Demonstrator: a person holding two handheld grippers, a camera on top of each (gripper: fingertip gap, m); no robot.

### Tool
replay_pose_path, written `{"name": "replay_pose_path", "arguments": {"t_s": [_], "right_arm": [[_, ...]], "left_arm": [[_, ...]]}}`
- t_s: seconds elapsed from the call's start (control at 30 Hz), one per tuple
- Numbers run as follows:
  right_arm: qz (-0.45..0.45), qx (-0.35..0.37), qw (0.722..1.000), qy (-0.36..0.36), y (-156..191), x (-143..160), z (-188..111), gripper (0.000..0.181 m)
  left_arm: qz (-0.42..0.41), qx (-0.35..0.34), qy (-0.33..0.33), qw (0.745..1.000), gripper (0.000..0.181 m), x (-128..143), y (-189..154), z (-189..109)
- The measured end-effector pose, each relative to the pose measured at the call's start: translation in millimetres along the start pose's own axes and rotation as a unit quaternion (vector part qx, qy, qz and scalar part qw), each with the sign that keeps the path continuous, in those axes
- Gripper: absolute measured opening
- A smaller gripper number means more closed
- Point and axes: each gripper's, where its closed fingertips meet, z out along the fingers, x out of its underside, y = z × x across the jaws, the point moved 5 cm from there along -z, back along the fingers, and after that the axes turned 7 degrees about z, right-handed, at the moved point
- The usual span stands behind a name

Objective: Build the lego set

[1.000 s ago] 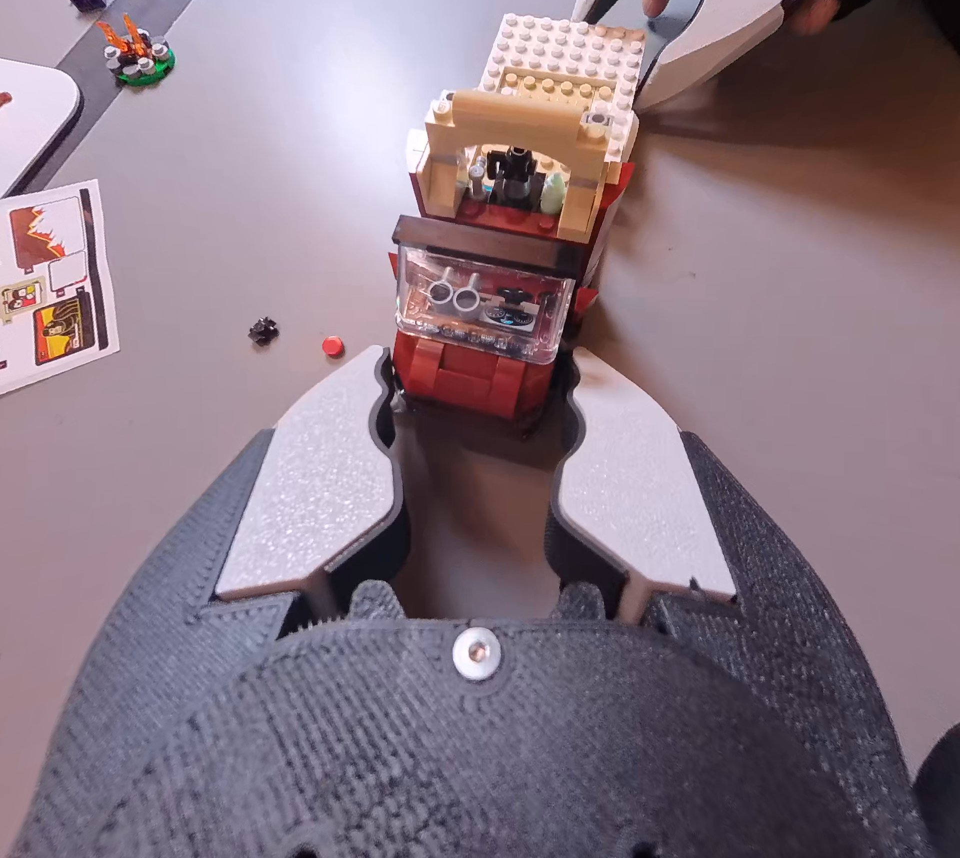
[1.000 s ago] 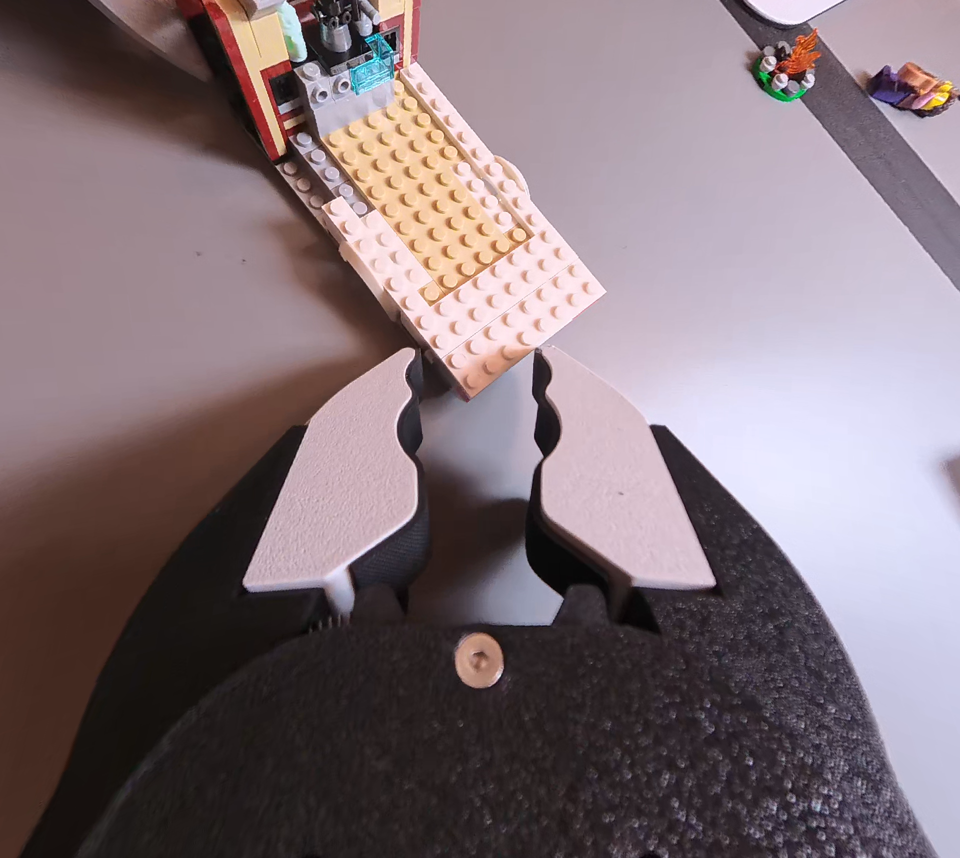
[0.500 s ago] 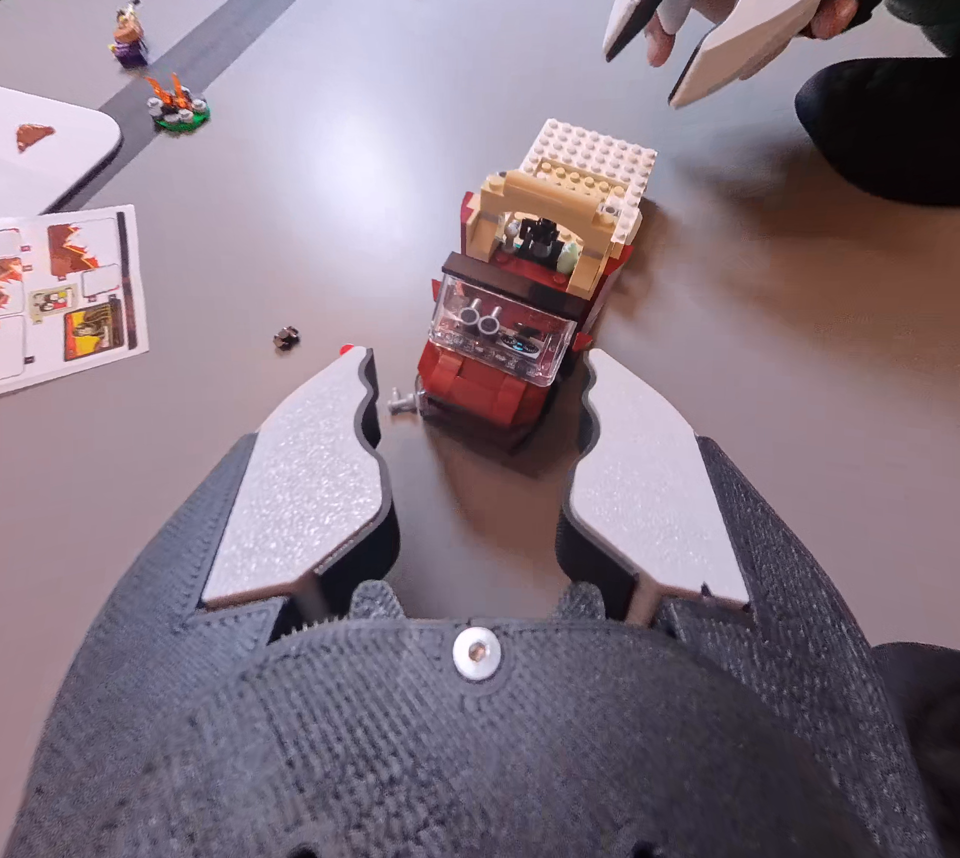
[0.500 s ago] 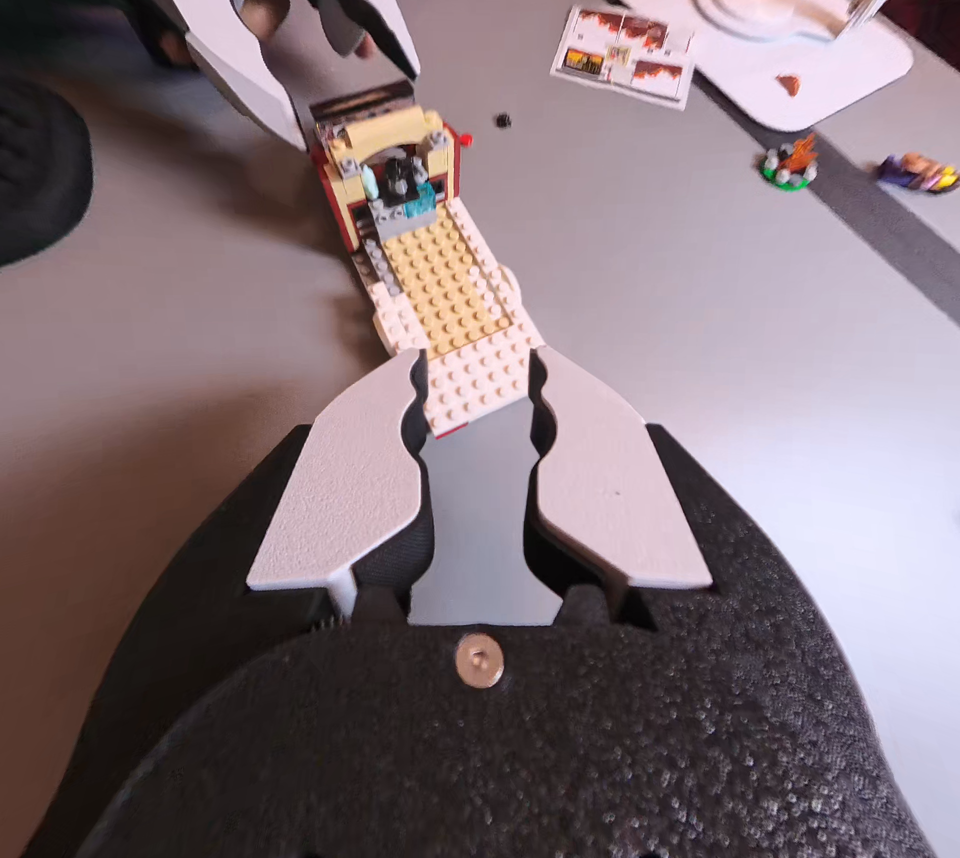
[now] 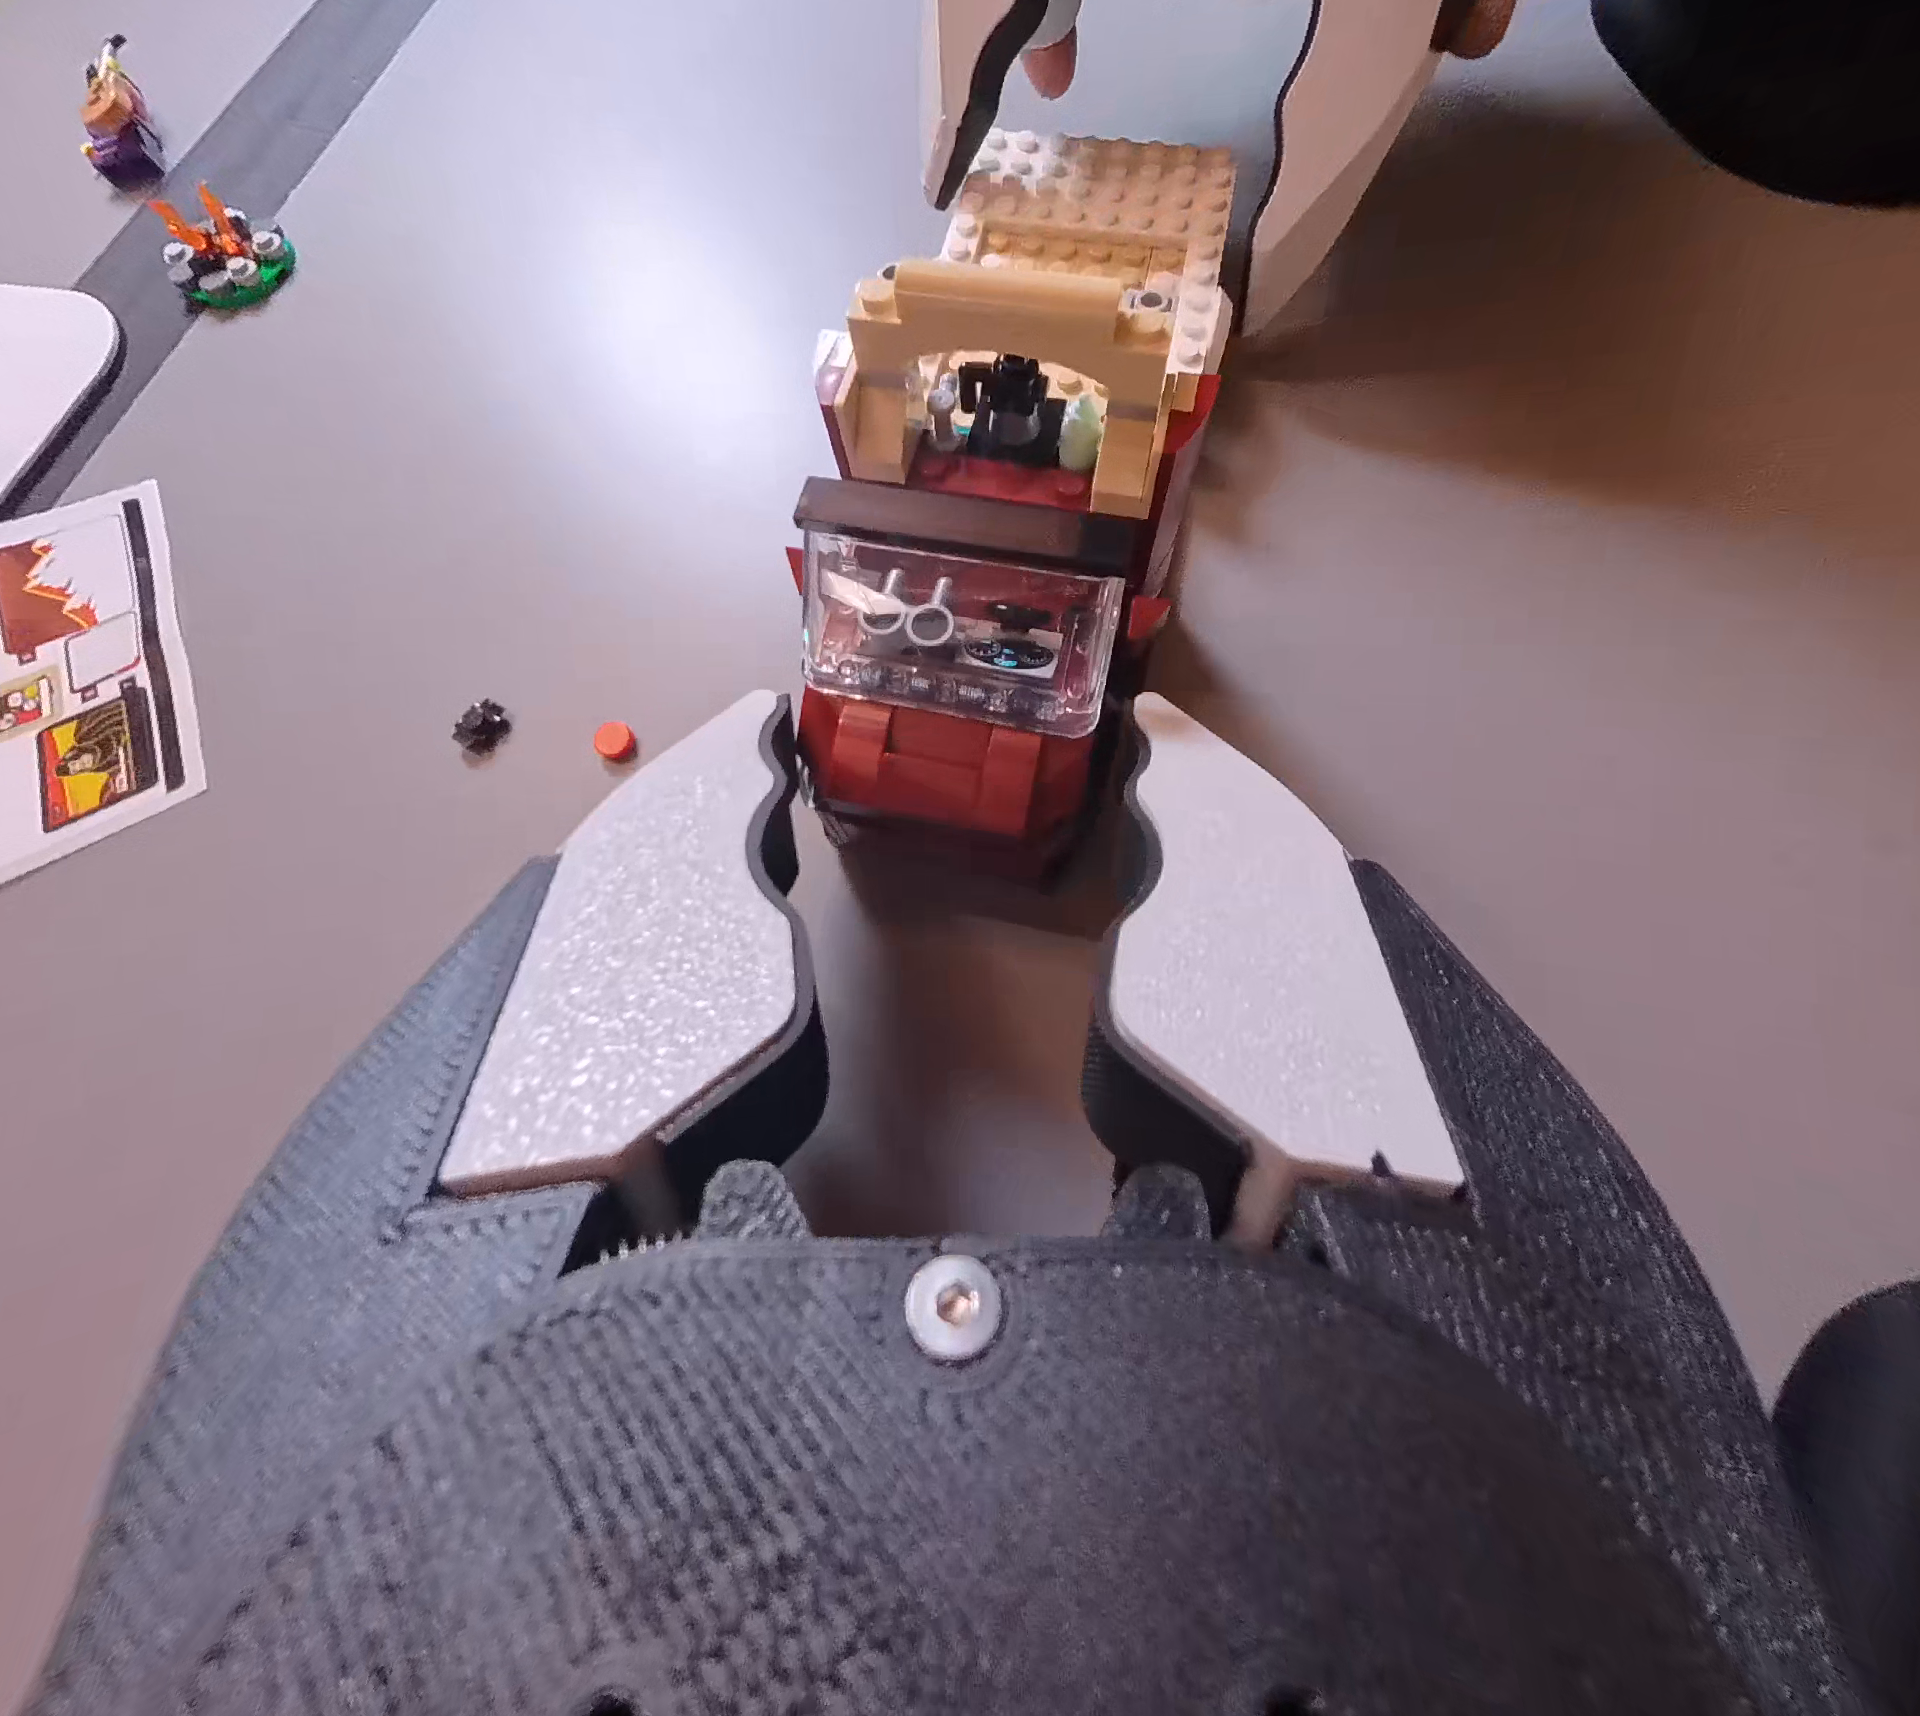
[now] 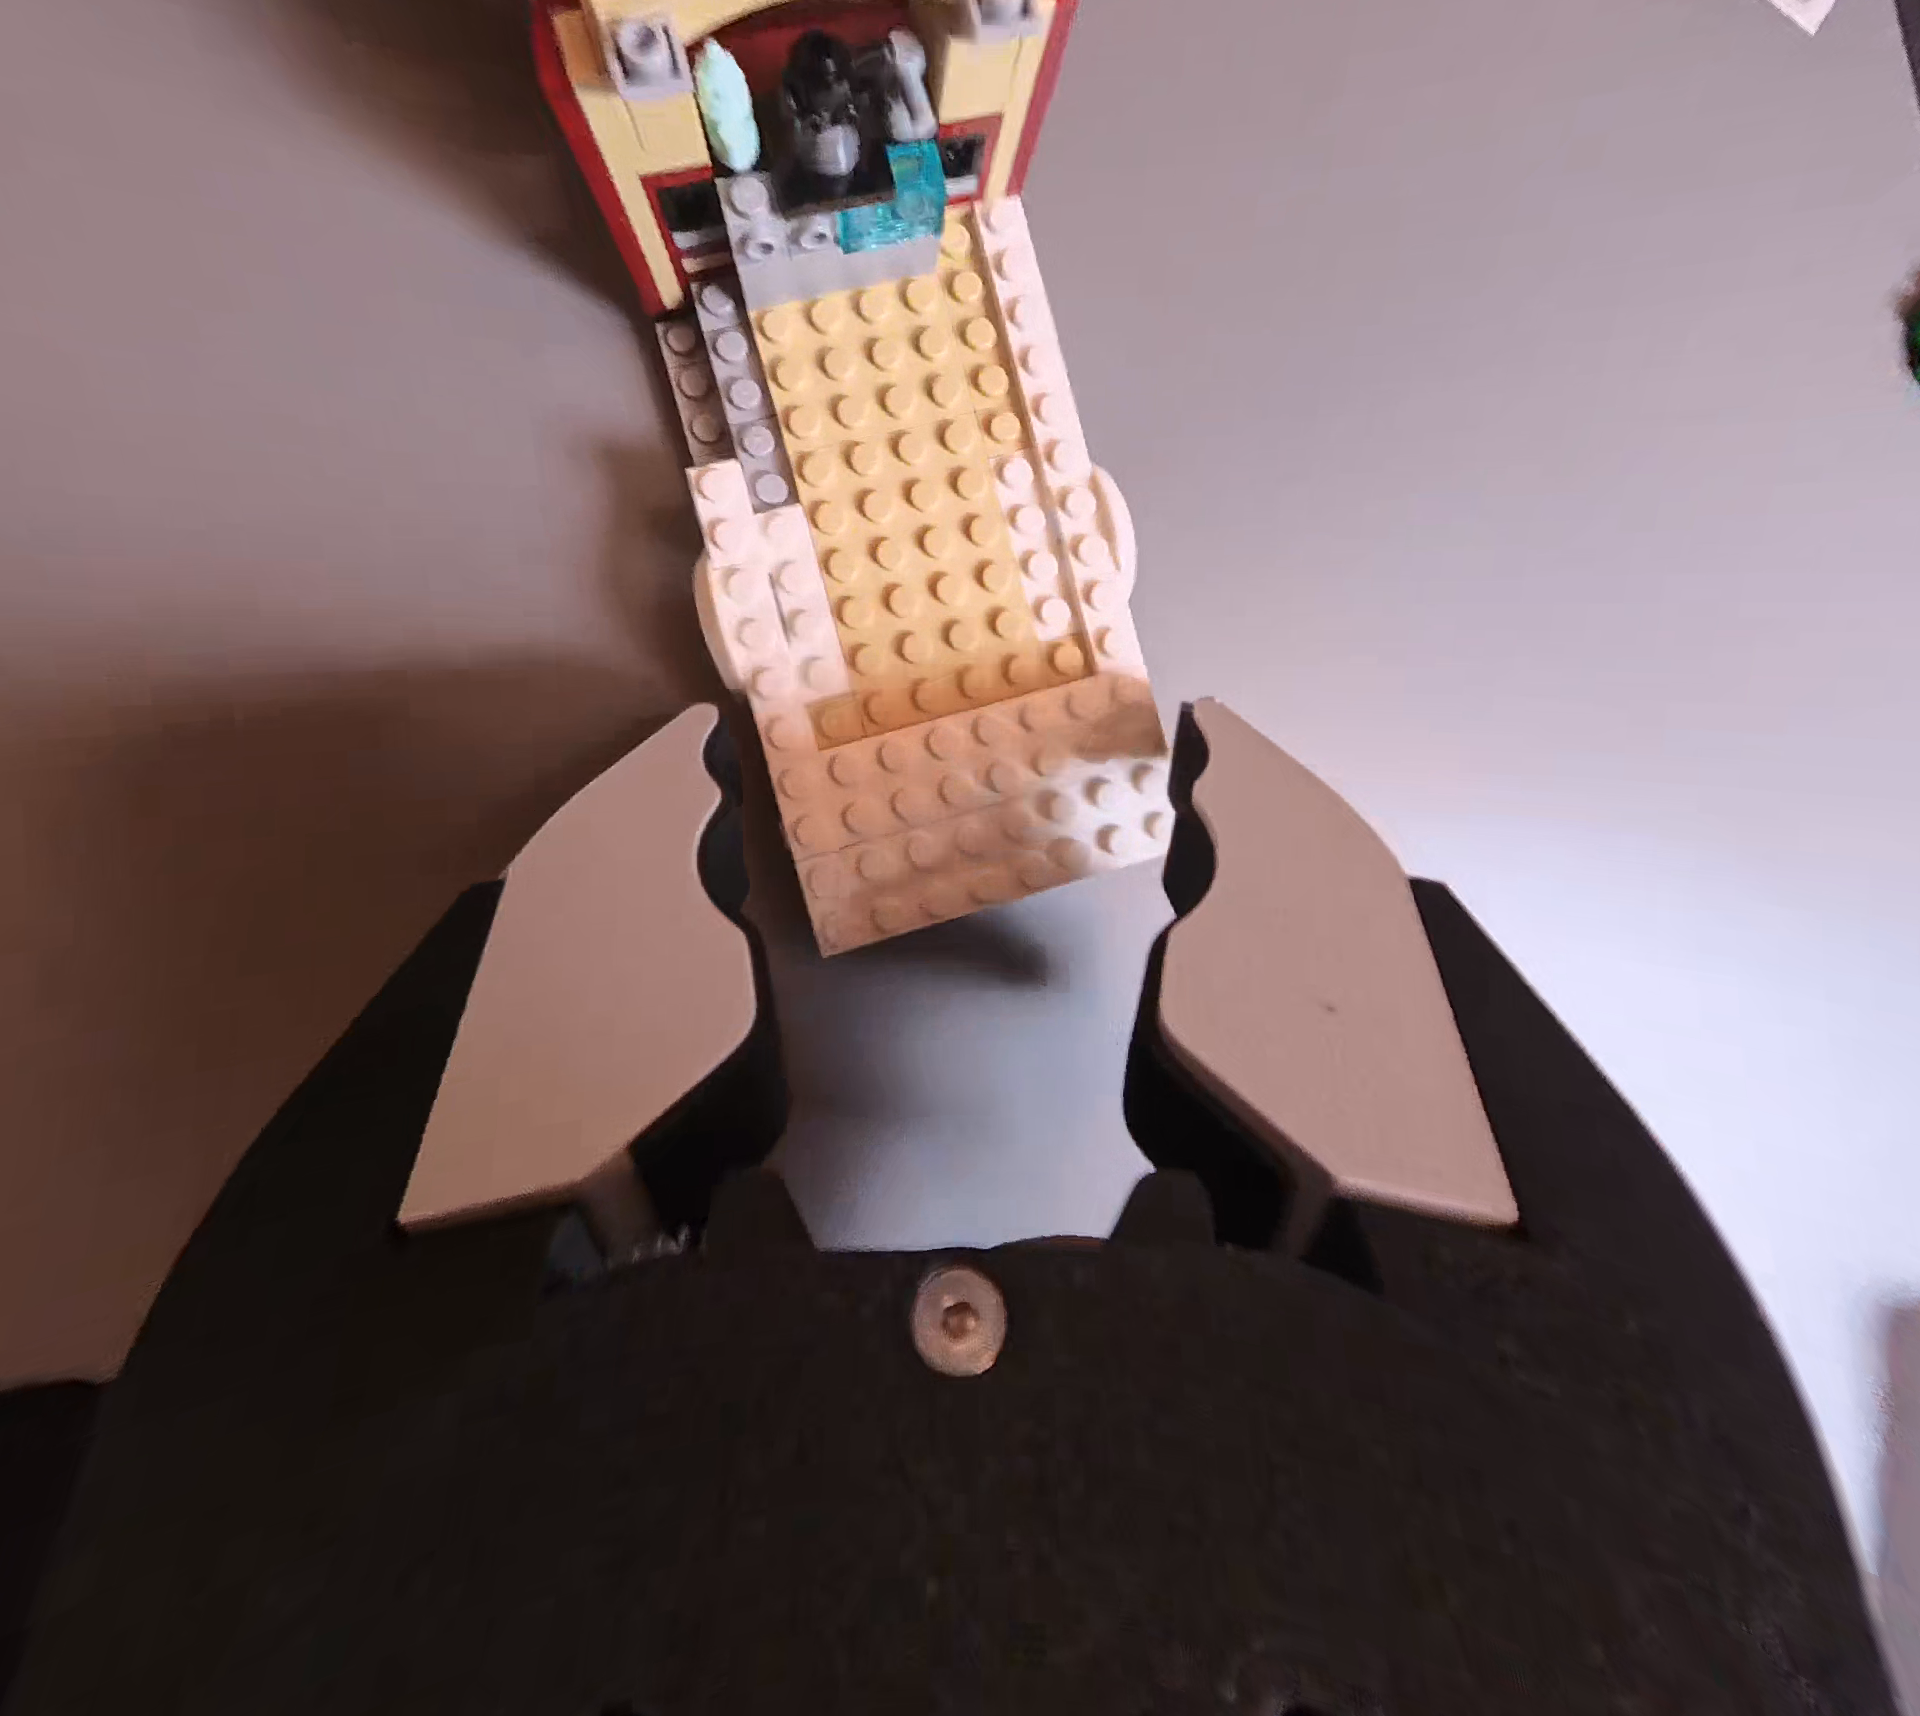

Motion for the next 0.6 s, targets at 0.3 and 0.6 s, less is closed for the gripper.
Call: {"name": "replay_pose_path", "arguments": {"t_s": [0.3, 0.6], "right_arm": [[0.110, 0.082, 0.990, 0.027, -2, 34, -18, 0.075], [0.234, 0.130, 0.962, 0.052, 57, 76, -48, 0.081]], "left_arm": [[-0.002, -0.101, -0.012, 0.995, 0.057, -9, 20, -11], [0.035, -0.047, 0.020, 0.998, 0.055, -3, -9, -5]]}}
